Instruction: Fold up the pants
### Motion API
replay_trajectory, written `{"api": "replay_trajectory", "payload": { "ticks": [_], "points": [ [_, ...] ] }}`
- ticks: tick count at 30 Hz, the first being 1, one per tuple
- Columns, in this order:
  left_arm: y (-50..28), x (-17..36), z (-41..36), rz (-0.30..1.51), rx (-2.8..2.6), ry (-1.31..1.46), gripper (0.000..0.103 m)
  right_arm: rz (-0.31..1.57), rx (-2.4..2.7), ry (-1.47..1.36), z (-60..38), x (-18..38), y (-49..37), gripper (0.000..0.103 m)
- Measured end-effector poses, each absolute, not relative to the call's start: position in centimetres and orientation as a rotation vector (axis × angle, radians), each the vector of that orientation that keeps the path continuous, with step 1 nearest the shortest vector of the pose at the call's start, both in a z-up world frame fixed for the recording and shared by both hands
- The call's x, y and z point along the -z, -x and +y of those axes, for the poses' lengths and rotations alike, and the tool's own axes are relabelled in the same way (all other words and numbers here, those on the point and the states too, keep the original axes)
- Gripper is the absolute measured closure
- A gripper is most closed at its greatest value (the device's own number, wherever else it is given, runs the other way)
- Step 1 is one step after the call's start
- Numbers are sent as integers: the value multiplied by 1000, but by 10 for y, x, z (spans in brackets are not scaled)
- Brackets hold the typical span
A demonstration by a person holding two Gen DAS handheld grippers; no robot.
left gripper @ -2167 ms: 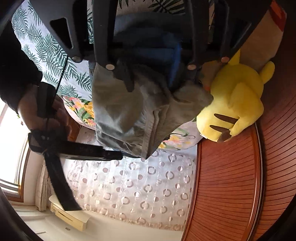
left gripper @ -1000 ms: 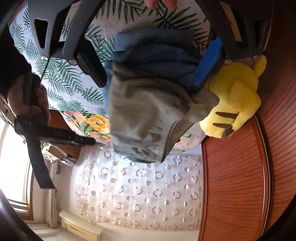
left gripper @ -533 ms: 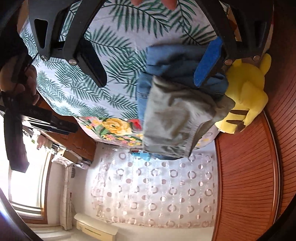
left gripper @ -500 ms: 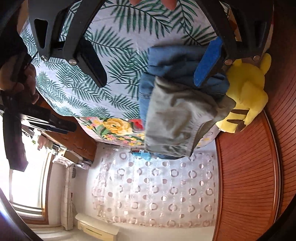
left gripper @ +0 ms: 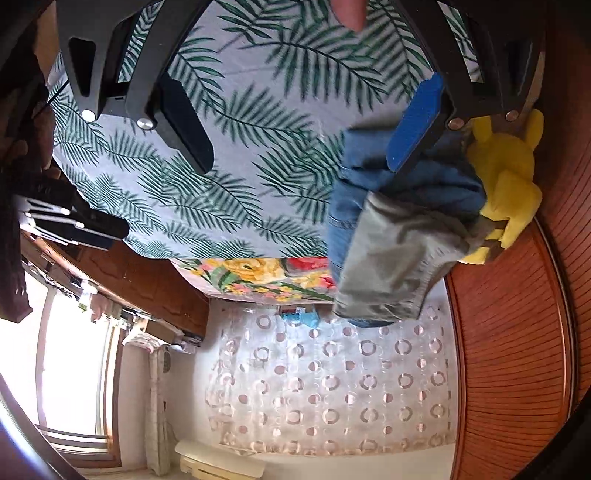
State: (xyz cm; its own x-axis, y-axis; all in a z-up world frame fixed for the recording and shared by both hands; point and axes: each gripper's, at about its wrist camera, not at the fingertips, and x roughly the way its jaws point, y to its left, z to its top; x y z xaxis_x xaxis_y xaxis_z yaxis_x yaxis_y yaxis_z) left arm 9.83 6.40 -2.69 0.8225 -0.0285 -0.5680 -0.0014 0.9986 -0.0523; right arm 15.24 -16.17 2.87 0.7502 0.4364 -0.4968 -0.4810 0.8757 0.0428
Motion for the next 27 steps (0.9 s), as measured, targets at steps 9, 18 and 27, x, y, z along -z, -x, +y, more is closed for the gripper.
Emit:
{"api": "replay_trajectory", "payload": {
  "ticks": [9,18,27],
  "points": [
    [-82,29,32,603,62,40,8,522,-413,92,-173,-27,-113,38],
    [-64,24,13,592,90,21,8,528,-317,32,-186,-35,-83,38],
    [-54,16,3,577,92,5,8,514,-285,22,-188,-38,-58,38]
  ]
}}
